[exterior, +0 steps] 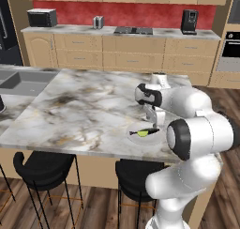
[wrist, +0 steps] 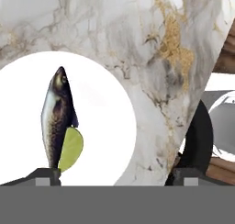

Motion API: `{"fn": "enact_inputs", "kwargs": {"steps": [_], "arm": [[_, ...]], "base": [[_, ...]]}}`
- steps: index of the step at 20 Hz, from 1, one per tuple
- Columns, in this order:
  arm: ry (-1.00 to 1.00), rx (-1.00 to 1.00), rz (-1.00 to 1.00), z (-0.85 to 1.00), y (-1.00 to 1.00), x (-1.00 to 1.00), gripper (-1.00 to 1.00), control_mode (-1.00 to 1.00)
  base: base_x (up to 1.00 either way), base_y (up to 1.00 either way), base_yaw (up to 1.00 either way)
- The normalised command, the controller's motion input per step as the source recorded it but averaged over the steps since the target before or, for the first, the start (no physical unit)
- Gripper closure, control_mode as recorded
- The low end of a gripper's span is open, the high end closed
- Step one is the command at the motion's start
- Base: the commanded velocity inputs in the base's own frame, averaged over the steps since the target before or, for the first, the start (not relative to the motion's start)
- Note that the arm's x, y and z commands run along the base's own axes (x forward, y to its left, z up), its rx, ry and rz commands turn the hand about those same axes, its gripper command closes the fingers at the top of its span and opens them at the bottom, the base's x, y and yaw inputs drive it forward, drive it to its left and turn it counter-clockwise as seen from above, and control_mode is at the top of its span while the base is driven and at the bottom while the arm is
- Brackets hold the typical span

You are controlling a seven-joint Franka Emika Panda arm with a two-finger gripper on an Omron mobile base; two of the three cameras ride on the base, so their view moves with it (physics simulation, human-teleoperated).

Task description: Take the lemon wedge from the fridge and place it on the plate with fish on the dining counter.

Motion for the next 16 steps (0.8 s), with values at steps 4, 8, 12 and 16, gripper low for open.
{"fn": "enact_inputs", "kwargs": {"steps": [4, 8, 12, 16], "arm": [[-0.14, 0.00, 0.00, 0.02, -0.27, -1.00, -1.00, -1.00], [-0.14, -0.05, 0.02, -0.48, -0.24, -1.00, -1.00, -1.00], [-0.37, 0.00, 0.15, 0.00, 0.00, -0.98, -1.00, -1.00], [-0.35, -0.01, 0.40, 0.00, 0.02, -0.97, -1.00, -1.00]], "base": [[0.00, 0.00, 0.00], [0.00, 0.00, 0.00], [0.00, 0.00, 0.00], [0.00, 0.00, 0.00]]}}
